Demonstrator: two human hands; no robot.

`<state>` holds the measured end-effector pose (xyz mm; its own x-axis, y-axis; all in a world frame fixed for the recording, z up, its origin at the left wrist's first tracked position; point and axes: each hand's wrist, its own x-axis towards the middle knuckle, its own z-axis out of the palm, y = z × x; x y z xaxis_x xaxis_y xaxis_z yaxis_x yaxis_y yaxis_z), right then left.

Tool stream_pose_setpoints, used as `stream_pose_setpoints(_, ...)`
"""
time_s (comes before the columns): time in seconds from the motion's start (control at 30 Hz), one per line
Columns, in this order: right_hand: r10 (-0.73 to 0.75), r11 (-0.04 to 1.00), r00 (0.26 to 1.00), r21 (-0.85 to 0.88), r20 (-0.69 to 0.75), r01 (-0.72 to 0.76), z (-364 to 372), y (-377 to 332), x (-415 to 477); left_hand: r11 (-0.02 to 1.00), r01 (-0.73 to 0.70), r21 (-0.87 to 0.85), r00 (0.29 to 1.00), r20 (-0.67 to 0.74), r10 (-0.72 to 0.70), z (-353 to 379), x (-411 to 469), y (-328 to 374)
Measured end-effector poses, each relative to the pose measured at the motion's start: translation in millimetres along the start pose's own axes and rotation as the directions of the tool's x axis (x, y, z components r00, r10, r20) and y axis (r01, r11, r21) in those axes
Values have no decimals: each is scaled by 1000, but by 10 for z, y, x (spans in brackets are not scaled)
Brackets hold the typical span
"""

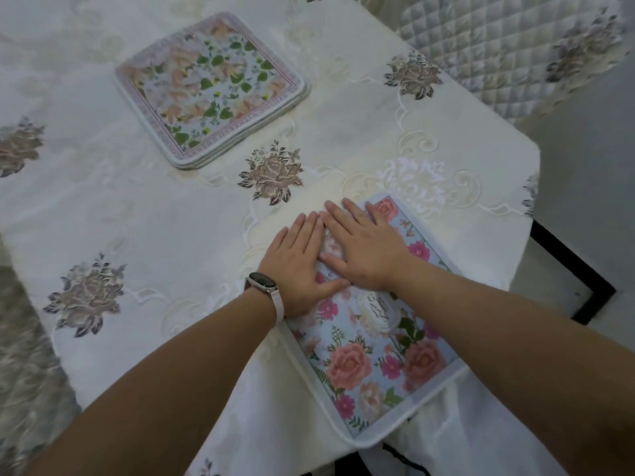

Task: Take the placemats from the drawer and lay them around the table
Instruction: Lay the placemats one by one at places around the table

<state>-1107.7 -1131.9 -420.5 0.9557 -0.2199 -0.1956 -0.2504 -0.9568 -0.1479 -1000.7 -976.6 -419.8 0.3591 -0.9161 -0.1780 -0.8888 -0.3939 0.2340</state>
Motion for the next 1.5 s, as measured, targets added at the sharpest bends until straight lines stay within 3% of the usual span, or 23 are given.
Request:
stream_pose_setpoints(0.13, 40, 999, 999, 22, -28, -40, -7, 40, 45, 998, 65, 5, 998, -27, -65, -7, -4, -27)
stream_pose_setpoints(0.27, 186, 981, 981, 71, -55, -182, -44, 205, -70, 985, 173, -2, 984, -50, -173, 8, -123, -78)
stream_pose_setpoints(0.63, 447, 883, 895, 161, 5, -442, 104, 436, -1364, 933, 355, -60, 934, -11, -356, 130, -790, 31)
stream_pose_setpoints(0.87, 551, 812, 829, 165, 99, -560, 221, 225, -2010, 936, 330, -119, 944, 66, -324, 269, -1414, 474)
stream_pose_setpoints(1.13, 317, 939, 943, 103, 101, -327, 287, -429, -2029, 999, 43, -1, 992, 118, -42, 436, -1566, 1351)
stream_pose_setpoints(1.5, 85, 994, 996, 68, 27, -87, 268, -287, -1808, 1000, -17, -9, 998, 60, 17, 448, -1194, 1298)
